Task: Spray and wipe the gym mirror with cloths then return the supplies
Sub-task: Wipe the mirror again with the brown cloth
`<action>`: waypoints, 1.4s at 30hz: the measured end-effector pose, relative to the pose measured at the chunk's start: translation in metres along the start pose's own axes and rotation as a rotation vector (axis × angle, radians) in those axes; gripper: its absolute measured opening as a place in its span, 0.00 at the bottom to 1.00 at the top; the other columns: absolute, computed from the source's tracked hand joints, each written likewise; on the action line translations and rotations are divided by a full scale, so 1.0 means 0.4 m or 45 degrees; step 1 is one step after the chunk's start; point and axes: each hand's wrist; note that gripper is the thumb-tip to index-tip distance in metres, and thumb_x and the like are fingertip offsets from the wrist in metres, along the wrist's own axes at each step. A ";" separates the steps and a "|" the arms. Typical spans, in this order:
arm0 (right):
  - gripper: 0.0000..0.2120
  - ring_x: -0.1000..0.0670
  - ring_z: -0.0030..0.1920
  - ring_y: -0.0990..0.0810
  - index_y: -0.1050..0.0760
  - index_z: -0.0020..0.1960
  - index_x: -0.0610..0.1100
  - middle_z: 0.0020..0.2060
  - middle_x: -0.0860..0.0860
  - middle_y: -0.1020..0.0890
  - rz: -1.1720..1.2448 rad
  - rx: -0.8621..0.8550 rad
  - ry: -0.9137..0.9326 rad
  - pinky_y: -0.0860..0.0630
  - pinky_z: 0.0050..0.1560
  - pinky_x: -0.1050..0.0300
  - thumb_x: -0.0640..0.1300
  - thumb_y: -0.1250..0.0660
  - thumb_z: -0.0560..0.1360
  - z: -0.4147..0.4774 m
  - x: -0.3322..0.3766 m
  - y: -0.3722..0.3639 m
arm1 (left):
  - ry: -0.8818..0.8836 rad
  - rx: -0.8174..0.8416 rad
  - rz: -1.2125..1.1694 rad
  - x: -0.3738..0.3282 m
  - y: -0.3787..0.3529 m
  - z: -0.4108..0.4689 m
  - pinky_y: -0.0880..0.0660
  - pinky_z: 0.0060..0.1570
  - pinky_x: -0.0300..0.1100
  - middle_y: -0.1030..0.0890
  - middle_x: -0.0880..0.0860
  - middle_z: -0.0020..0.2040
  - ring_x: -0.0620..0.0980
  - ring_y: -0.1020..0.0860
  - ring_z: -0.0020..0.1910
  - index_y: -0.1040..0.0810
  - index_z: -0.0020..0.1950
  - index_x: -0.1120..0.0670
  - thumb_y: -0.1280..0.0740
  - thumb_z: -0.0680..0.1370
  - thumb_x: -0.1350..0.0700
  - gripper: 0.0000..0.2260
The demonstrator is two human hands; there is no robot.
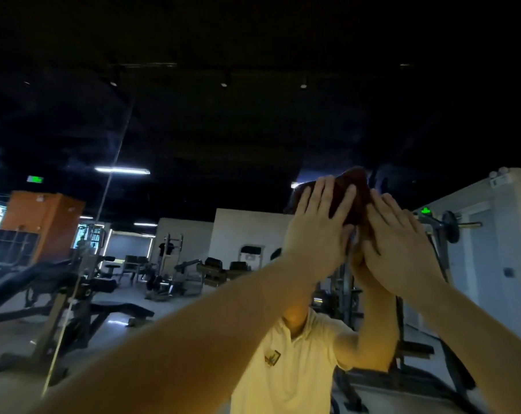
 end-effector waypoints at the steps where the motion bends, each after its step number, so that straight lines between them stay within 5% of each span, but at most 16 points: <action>1: 0.36 0.46 0.83 0.49 0.43 0.83 0.43 0.83 0.46 0.43 0.001 0.009 -0.007 0.48 0.81 0.41 0.56 0.56 0.78 -0.007 0.004 0.003 | -0.056 0.010 0.044 0.030 0.017 -0.014 0.53 0.82 0.58 0.53 0.60 0.85 0.58 0.56 0.84 0.53 0.86 0.49 0.50 0.87 0.44 0.28; 4: 0.33 0.46 0.83 0.53 0.49 0.84 0.44 0.84 0.46 0.49 0.013 0.041 -0.071 0.52 0.82 0.41 0.52 0.49 0.82 -0.019 0.022 0.005 | 0.092 -0.031 0.088 0.205 0.057 -0.095 0.50 0.82 0.59 0.52 0.58 0.85 0.59 0.51 0.84 0.50 0.85 0.48 0.47 0.86 0.44 0.28; 7: 0.33 0.46 0.83 0.56 0.54 0.84 0.45 0.84 0.46 0.53 0.005 0.051 -0.105 0.55 0.82 0.41 0.52 0.50 0.82 -0.031 0.043 -0.006 | 0.633 -0.093 0.058 0.393 0.085 -0.209 0.44 0.80 0.63 0.50 0.62 0.84 0.64 0.46 0.82 0.52 0.86 0.51 0.54 0.85 0.37 0.32; 11: 0.35 0.45 0.83 0.57 0.54 0.84 0.44 0.84 0.45 0.54 -0.030 0.114 -0.028 0.56 0.80 0.42 0.54 0.45 0.83 -0.055 0.028 -0.014 | 1.004 -0.129 -0.038 0.293 0.047 -0.189 0.50 0.81 0.65 0.51 0.70 0.83 0.68 0.51 0.83 0.55 0.85 0.58 0.59 0.84 0.38 0.35; 17: 0.39 0.52 0.80 0.63 0.60 0.81 0.48 0.81 0.53 0.59 0.016 0.223 0.154 0.61 0.78 0.49 0.51 0.38 0.81 -0.103 -0.052 0.016 | 0.534 -0.147 -0.122 -0.041 -0.021 -0.052 0.56 0.82 0.60 0.57 0.65 0.84 0.62 0.59 0.83 0.59 0.85 0.53 0.56 0.87 0.42 0.30; 23: 0.36 0.48 0.83 0.55 0.46 0.84 0.44 0.83 0.46 0.48 0.012 0.162 0.064 0.55 0.81 0.44 0.56 0.54 0.78 -0.126 -0.024 -0.005 | 0.068 0.089 -0.045 -0.093 -0.033 -0.147 0.55 0.83 0.58 0.57 0.61 0.85 0.58 0.60 0.84 0.59 0.85 0.51 0.52 0.87 0.42 0.30; 26: 0.35 0.45 0.83 0.55 0.50 0.84 0.41 0.84 0.44 0.50 -0.017 0.089 -0.040 0.49 0.81 0.37 0.54 0.53 0.80 -0.153 0.022 -0.035 | 0.111 0.087 0.030 0.039 -0.003 -0.233 0.55 0.82 0.58 0.57 0.60 0.85 0.58 0.59 0.84 0.58 0.85 0.50 0.53 0.87 0.42 0.29; 29: 0.34 0.42 0.83 0.55 0.55 0.84 0.40 0.83 0.42 0.53 0.002 0.069 -0.176 0.49 0.81 0.35 0.55 0.57 0.82 -0.168 0.078 -0.052 | 0.382 0.069 0.057 0.207 0.035 -0.335 0.54 0.81 0.59 0.54 0.62 0.84 0.60 0.55 0.84 0.54 0.85 0.53 0.54 0.87 0.41 0.29; 33: 0.33 0.42 0.83 0.57 0.59 0.84 0.42 0.84 0.43 0.55 -0.009 0.087 -0.233 0.52 0.81 0.36 0.55 0.57 0.83 -0.173 0.098 -0.056 | 0.562 0.095 0.029 0.334 0.073 -0.445 0.42 0.78 0.67 0.45 0.69 0.82 0.69 0.45 0.81 0.47 0.84 0.59 0.54 0.86 0.43 0.30; 37: 0.33 0.42 0.83 0.57 0.57 0.84 0.43 0.84 0.44 0.55 -0.018 0.175 -0.162 0.59 0.80 0.43 0.54 0.49 0.85 -0.174 0.075 -0.019 | 0.596 -0.022 -0.096 0.268 0.044 -0.441 0.45 0.79 0.66 0.45 0.70 0.81 0.69 0.46 0.81 0.43 0.82 0.60 0.49 0.85 0.46 0.29; 42: 0.37 0.38 0.82 0.47 0.46 0.84 0.43 0.83 0.42 0.47 0.066 0.175 -0.195 0.48 0.80 0.37 0.58 0.56 0.78 -0.273 0.057 0.021 | 0.369 -0.082 -0.169 0.054 -0.031 -0.343 0.54 0.82 0.61 0.52 0.68 0.83 0.64 0.54 0.84 0.50 0.85 0.56 0.46 0.87 0.47 0.30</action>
Point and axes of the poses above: each hand's wrist, its own z-axis towards the middle knuckle, its own y-axis out of the back of the hand, x = y × z
